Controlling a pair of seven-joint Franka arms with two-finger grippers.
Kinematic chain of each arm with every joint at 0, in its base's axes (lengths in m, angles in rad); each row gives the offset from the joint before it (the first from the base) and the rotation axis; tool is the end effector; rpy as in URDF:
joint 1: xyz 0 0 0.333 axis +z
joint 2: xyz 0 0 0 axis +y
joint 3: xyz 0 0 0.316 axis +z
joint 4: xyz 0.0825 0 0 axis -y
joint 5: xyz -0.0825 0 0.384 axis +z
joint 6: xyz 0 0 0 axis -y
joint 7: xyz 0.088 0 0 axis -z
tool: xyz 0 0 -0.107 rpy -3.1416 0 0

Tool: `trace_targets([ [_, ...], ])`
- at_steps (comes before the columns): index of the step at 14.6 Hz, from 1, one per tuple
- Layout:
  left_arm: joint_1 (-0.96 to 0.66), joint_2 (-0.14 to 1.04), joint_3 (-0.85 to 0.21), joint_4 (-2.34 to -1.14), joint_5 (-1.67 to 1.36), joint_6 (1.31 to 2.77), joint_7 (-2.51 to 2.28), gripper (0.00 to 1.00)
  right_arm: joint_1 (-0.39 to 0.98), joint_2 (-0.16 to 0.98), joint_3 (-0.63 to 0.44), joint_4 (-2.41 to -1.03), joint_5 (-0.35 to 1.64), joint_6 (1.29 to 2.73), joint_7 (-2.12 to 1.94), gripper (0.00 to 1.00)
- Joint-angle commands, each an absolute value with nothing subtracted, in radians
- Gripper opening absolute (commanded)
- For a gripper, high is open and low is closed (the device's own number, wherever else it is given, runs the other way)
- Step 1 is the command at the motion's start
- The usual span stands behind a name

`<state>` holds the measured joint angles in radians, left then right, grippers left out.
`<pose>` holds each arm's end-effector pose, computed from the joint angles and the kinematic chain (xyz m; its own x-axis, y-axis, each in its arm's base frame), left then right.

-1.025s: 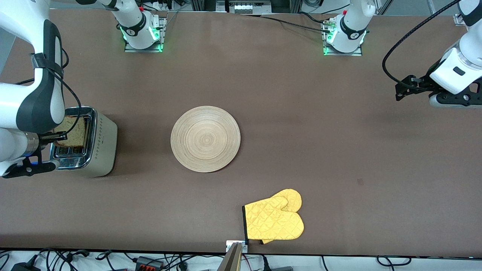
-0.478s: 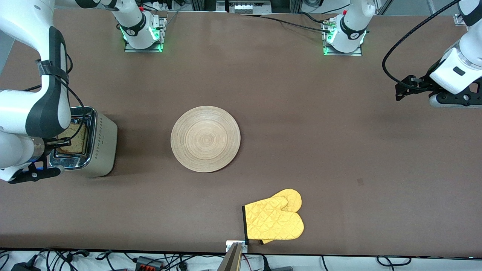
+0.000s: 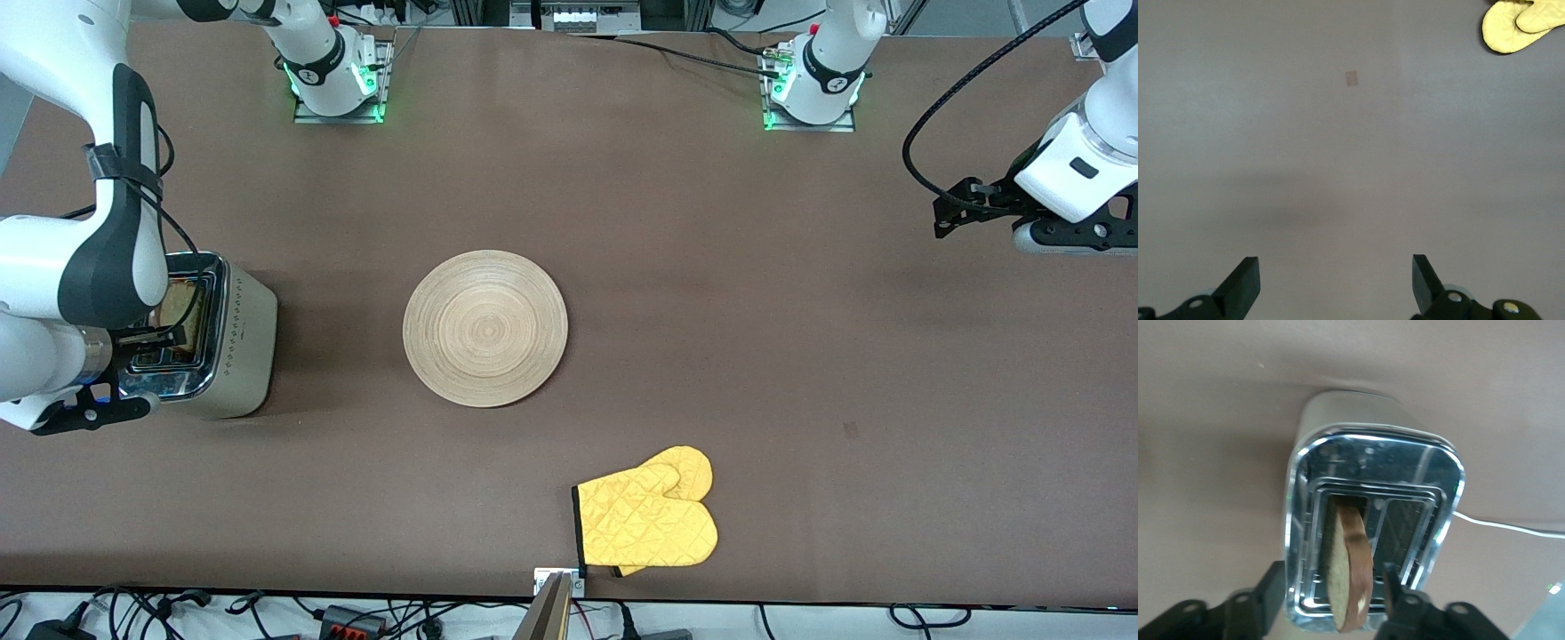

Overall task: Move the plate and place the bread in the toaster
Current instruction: 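Lower the bread into the toaster slot with the right gripper, then open the right gripper and raise it off the bread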

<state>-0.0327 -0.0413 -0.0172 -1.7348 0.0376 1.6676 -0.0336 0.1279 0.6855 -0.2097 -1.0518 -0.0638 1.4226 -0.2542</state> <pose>0.5453 -0.0237 0.5778 0.9995 -0.0199 -0.0247 -0.0209 -0.9990 -0.0389 0.7057 -0.0208 0.4222 0.9276 0.1668 -0.3344 0.2154 -0.9699 0.1135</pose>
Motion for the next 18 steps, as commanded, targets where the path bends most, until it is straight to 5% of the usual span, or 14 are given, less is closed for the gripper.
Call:
trace_targets([
  [1, -0.026, -0.041, -0.02, -1.724, 0.029, 1.652, -0.038, 1.0, 0.124, 0.626, -0.204, -1.031, 0.001, 1.41, -0.265, 1.0],
  [11, -0.026, -0.041, -0.02, -1.724, 0.029, 1.652, -0.038, 1.0, 0.121, 0.548, -0.213, -0.997, 0.162, 1.457, -0.272, 1.0],
  [18, -0.026, -0.041, -0.02, -1.724, 0.031, 1.652, -0.038, 1.0, 0.055, 0.436, -0.21, -1.003, 0.19, 1.309, -0.249, 1.0],
])
